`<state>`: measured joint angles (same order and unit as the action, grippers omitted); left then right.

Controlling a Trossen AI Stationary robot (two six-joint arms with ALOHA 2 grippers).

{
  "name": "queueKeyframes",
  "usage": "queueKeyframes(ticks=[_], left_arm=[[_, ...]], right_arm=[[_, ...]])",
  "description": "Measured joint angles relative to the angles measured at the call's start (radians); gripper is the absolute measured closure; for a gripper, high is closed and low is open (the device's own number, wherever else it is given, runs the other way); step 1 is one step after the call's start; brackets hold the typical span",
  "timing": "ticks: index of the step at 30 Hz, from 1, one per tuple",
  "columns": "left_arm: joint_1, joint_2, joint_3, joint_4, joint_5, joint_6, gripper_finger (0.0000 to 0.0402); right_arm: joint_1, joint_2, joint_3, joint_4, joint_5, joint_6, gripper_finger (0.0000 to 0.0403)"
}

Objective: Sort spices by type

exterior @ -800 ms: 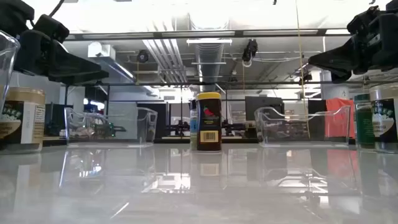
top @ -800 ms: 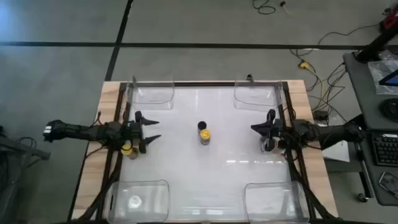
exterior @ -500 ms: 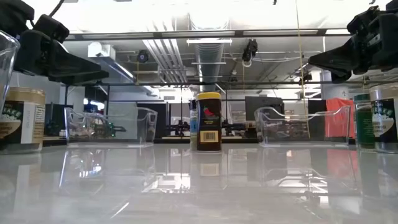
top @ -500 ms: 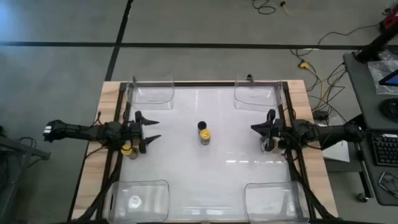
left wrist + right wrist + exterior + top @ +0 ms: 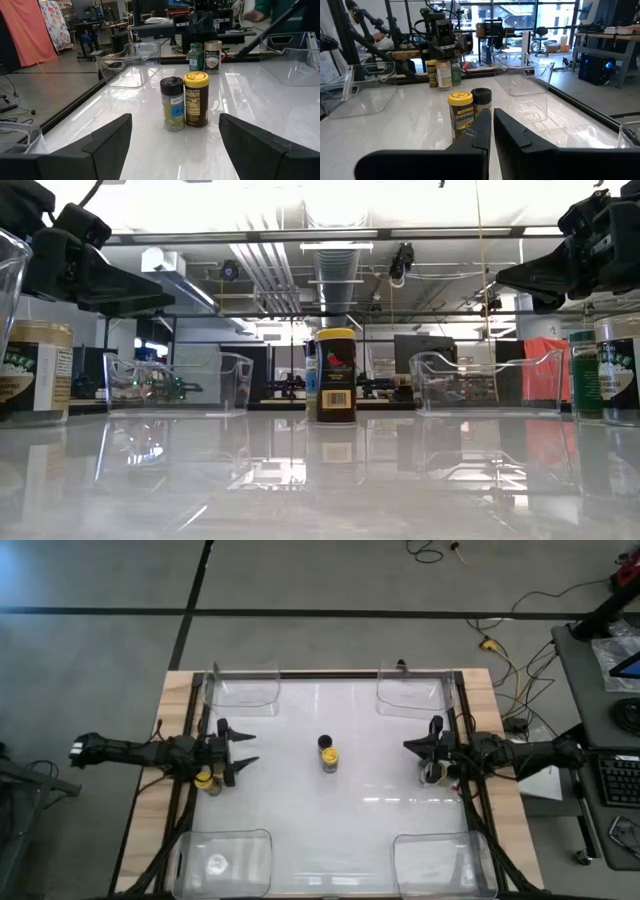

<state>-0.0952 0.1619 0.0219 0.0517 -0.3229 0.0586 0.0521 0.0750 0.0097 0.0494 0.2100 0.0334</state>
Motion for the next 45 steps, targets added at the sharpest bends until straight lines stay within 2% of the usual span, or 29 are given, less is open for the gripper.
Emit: queueKeyframes(ticks=[35,38,43,45], left_arm=[[0.0,0.0,0.0,0.0,0.0,0.0,0.0119],[0.0,0.0,0.0,0.0,0.0,0.0,0.0119],[0.0,0.0,0.0,0.0,0.0,0.0,0.0119],[0.0,0.0,0.0,0.0,0.0,0.0,0.0119]], right_arm=[[0.0,0.001,0.0,0.002,0.0,0.002,0.039],[0.0,0.0,0.0,0.013,0.0,0.092,0.039],[0.0,-0.001,0.0,0.043,0.0,0.497,0.039],[0.0,0.008,0.0,0.046,-0.001,0.566,0.039]])
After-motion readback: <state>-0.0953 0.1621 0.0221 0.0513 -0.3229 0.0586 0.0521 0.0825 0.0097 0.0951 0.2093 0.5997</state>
